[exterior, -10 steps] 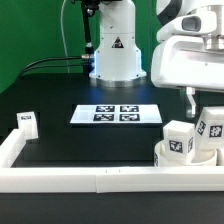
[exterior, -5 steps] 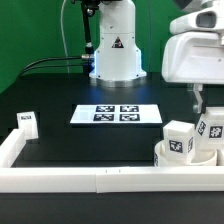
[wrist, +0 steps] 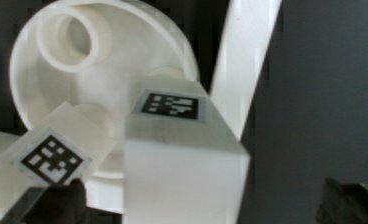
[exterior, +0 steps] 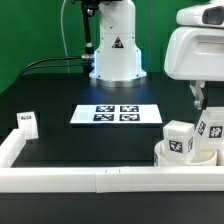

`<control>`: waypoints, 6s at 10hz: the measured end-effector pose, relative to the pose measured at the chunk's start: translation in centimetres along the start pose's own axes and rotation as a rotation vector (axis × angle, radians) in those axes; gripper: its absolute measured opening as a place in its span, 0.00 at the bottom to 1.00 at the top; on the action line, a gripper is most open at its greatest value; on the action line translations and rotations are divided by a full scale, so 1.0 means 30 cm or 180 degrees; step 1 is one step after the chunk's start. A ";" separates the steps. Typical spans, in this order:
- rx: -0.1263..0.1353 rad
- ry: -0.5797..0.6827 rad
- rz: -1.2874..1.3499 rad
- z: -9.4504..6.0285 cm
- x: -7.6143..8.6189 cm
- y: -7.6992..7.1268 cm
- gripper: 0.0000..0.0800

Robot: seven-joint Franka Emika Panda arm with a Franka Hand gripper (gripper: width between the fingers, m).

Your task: Assemble stool

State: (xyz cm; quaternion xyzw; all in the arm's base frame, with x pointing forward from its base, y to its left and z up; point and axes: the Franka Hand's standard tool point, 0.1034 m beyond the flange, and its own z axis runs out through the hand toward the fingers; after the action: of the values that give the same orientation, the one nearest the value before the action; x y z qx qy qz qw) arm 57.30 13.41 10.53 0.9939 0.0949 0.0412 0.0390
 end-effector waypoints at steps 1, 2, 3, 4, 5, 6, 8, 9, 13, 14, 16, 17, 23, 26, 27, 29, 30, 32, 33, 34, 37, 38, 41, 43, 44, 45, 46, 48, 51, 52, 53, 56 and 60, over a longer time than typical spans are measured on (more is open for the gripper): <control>0.0036 0.0012 0.0076 -0.015 0.007 0.029 0.81; 0.0050 0.0004 0.0054 -0.013 0.005 0.023 0.81; 0.0056 -0.0013 -0.0256 -0.013 0.004 0.021 0.81; 0.0040 -0.0030 -0.0352 -0.013 0.004 0.017 0.81; 0.0013 -0.0029 -0.0638 -0.011 0.005 0.026 0.81; -0.0010 -0.0034 -0.0817 -0.010 0.005 0.034 0.81; -0.0081 -0.0078 -0.1487 -0.006 0.004 0.036 0.81; -0.0133 -0.0098 -0.1790 -0.001 0.013 0.022 0.81; -0.0258 -0.0147 -0.2752 0.001 0.032 0.040 0.81; -0.0283 -0.0163 -0.2877 0.001 0.033 0.048 0.81; -0.0340 -0.0215 -0.3300 0.002 0.033 0.062 0.81; -0.0319 -0.0400 -0.3386 0.003 0.014 0.049 0.81; -0.0346 -0.0660 -0.3691 0.086 -0.004 -0.024 0.81; -0.0361 -0.0645 -0.3534 0.092 -0.006 -0.016 0.78; -0.0364 -0.0640 -0.3462 0.093 -0.006 -0.014 0.56; -0.0400 -0.0608 -0.3053 0.092 -0.006 -0.013 0.42; -0.0422 -0.0588 -0.2815 0.092 -0.005 -0.012 0.42; -0.0413 -0.0673 -0.2178 0.083 -0.004 0.010 0.42; -0.0386 -0.0782 -0.1651 0.078 0.007 0.028 0.42; -0.0316 -0.0947 -0.1174 0.069 0.019 0.049 0.42; -0.0356 -0.0924 -0.0505 0.073 0.039 0.086 0.42; -0.0386 -0.0911 -0.0299 0.073 0.039 0.084 0.42; -0.0354 -0.0822 0.0564 0.078 0.042 0.114 0.42; -0.0200 -0.0860 0.1267 0.094 0.037 0.136 0.42; -0.0178 -0.0848 0.1438 0.094 0.041 0.143 0.42; -0.0224 -0.0840 0.1759 0.094 0.041 0.141 0.42; -0.0252 -0.0836 0.1960 0.095 0.041 0.141 0.42; -0.0295 -0.0786 0.2383 0.097 0.045 0.149 0.42; -0.0153 -0.0503 0.3297 0.103 0.040 0.206 0.42; -0.0162 -0.0487 0.3463 0.102 0.043 0.202 0.42; -0.0180 -0.0481 0.3697 0.101 0.046 0.201 0.42; -0.0228 -0.0450 0.4759 0.100 0.040 0.203 0.42; 0.0146 -0.0196 0.6482 0.096 0.063 0.135 0.42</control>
Offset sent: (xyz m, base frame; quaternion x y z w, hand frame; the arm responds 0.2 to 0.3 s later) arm 0.0000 0.0194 -0.0019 -0.0017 -0.0450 -0.0910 0.9948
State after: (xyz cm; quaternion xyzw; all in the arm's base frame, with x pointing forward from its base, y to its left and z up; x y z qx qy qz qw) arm 60.16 9.59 8.16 0.6036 -0.7962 0.0275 -0.0312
